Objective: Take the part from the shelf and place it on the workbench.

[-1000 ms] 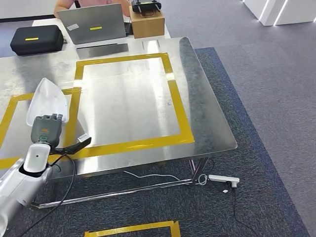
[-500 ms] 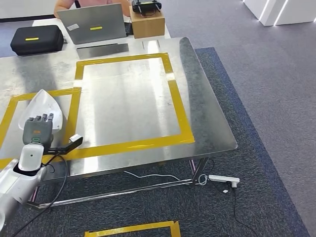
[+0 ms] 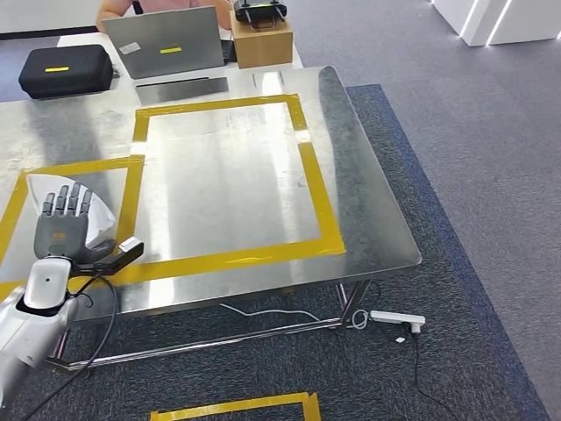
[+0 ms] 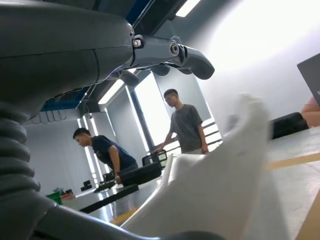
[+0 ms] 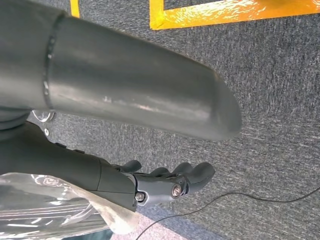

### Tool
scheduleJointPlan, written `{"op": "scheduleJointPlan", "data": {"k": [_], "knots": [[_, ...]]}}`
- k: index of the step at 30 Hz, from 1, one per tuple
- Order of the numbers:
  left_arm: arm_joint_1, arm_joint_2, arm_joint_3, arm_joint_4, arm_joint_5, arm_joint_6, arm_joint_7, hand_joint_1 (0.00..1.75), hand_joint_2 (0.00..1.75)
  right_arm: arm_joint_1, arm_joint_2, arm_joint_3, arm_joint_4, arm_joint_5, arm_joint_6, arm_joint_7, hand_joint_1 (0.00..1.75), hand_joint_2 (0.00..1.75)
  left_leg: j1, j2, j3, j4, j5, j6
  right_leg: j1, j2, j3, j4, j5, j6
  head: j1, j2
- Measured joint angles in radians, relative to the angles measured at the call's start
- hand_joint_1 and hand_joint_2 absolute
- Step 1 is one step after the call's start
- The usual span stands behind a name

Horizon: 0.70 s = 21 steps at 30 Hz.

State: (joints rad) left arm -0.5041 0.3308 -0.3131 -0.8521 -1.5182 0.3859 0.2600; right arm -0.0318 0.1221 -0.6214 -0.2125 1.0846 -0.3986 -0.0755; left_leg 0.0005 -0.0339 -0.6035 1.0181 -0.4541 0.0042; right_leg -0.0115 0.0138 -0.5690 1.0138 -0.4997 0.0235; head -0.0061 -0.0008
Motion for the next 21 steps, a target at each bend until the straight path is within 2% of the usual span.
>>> {"op": "scheduleJointPlan", "data": {"k": [8,14,16,18,20,21], "knots": [[0.023,0.011,0.012,-0.048,0.017,0.003,-0.011,0.0,0.0,0.0,0.0,-0.003,0.0,0.001,0.004,0.003,0.0,0.0,0.0,0.0,0.0,0.0,0.0,0.0,0.0,0.0,0.0,0.0,0.0,0.0,0.0,0.0],[0.083,0.037,0.029,-0.18,0.043,0.019,-0.029,0.0,0.0,0.002,0.0,-0.007,0.0,0.016,0.006,0.006,0.0,0.0,0.0,0.0,0.0,0.0,0.0,0.0,0.0,0.0,0.0,0.0,0.0,0.0,0.0,0.0],[0.113,0.048,0.036,-0.241,0.051,0.027,-0.035,0.0,0.0,0.003,0.001,-0.008,0.0,0.021,0.0,0.008,0.0,0.0,-0.003,0.0,0.0,0.001,-0.002,0.007,-0.004,0.0,0.003,-0.006,0.003,0.005,0.0,0.0],[0.146,0.063,0.047,-0.307,0.057,0.036,-0.039,0.0,0.0,0.004,0.002,-0.008,0.0,0.027,-0.007,0.009,0.0,0.0,-0.001,0.001,0.014,-0.02,0.007,0.021,-0.004,-0.002,0.008,-0.016,0.005,0.012,-0.001,0.0],[0.174,0.072,0.06,-0.364,0.06,0.044,-0.043,0.0,0.0,0.006,0.002,-0.008,0.0,0.033,-0.013,0.009,0.0,0.0,0.006,0.001,0.033,-0.053,0.022,0.03,0.0,-0.004,-0.006,0.019,-0.024,0.015,0.002,0.0],[0.189,0.075,0.066,-0.389,0.061,0.048,-0.044,0.0,0.0,0.006,0.002,-0.008,0.0,0.035,-0.014,0.009,0.0,0.0,0.01,0.001,0.038,-0.061,0.025,0.031,-0.002,-0.006,-0.028,0.068,-0.052,0.017,0.004,0.0]]}}
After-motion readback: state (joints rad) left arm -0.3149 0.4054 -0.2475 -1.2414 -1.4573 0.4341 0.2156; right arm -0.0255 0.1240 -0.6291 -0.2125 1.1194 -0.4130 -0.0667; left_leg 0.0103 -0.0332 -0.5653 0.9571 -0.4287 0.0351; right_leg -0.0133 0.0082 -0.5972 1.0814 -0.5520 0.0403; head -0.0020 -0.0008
